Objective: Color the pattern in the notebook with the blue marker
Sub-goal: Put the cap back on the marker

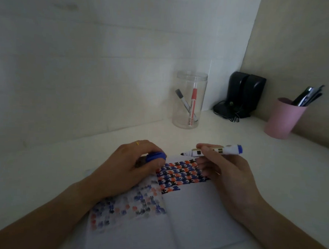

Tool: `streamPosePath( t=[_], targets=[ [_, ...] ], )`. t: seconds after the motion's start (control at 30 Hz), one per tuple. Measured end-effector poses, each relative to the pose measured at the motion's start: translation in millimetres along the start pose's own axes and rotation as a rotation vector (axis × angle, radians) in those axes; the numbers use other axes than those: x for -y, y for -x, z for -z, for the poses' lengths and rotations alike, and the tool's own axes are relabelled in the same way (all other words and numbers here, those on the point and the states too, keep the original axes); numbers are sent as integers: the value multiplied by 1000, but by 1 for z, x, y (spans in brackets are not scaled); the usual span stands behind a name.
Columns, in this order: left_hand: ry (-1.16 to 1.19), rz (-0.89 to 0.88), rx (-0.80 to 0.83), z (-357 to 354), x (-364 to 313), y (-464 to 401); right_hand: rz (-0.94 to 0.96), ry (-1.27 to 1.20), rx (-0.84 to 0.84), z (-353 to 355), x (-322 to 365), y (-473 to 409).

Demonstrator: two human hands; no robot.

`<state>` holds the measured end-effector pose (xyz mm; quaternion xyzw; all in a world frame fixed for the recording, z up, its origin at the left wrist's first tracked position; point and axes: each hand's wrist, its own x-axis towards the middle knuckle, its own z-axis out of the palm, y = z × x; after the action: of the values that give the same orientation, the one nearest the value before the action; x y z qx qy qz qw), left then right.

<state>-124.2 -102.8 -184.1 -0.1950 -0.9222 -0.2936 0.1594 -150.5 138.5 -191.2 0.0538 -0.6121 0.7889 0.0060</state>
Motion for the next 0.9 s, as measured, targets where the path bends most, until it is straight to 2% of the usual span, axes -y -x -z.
streamPosePath(
  t=[0.1, 0.33, 0.5, 0.77, 0.9],
  targets=[
    [-10, 12, -87, 8, 2, 1, 0, -11, 8, -4, -1, -2],
    [-50, 8, -43, -9, 1, 0, -5, -26, 1, 9, 3, 5],
    [-82, -34, -43, -7, -1, 1, 39, 84, 35, 9, 4, 7],
    [-105, -103, -90, -5, -9, 1, 64, 170, 77, 7, 7, 11],
    [-19, -64, -167, -4, -16, 2, 76, 197, 126, 5, 10, 14]
  ],
)
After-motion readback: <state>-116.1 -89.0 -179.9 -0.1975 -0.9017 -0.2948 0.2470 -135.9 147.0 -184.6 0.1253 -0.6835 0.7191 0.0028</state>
